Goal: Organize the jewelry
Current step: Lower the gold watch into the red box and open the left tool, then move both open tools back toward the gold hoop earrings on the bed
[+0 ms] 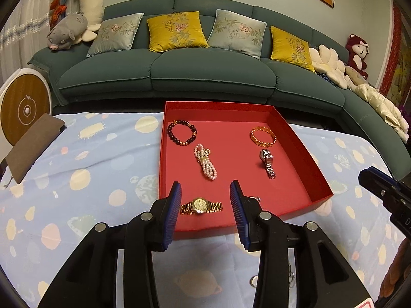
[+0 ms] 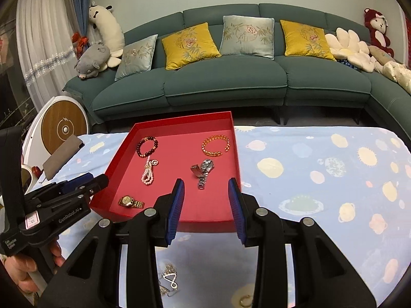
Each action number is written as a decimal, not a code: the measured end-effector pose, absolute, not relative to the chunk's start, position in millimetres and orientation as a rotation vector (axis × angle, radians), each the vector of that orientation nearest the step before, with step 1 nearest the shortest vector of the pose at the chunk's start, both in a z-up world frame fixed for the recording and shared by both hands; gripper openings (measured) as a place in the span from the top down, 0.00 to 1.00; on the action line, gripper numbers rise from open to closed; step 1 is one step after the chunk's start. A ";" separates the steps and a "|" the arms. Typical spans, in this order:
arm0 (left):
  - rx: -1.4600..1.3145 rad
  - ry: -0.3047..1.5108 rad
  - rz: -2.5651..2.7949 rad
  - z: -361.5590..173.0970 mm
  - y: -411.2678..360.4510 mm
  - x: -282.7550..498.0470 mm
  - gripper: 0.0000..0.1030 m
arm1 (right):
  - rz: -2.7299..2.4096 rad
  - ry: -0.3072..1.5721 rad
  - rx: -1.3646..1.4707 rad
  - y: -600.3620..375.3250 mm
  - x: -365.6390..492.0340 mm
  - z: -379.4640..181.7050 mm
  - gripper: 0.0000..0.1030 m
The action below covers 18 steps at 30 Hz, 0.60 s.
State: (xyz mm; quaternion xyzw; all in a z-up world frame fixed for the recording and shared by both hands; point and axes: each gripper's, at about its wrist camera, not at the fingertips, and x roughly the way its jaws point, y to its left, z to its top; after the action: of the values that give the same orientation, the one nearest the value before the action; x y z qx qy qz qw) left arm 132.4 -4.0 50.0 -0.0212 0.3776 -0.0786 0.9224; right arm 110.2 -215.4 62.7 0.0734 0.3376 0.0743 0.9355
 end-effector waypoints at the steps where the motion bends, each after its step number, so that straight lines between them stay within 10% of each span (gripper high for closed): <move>1: -0.040 0.777 -0.166 50.7 -3.4 126.0 0.64 | 0.147 0.687 0.149 -221.0 102.4 65.3 0.67; 18: -0.099 0.907 -0.266 15.2 -23.6 38.6 0.63 | 0.069 0.700 0.185 -269.7 15.7 56.2 0.67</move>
State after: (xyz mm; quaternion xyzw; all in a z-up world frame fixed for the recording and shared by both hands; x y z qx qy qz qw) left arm 38.6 -23.6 15.2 -0.0475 0.4366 -0.1281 0.8892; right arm 15.7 -269.7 56.2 0.0905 0.3425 0.0338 0.9345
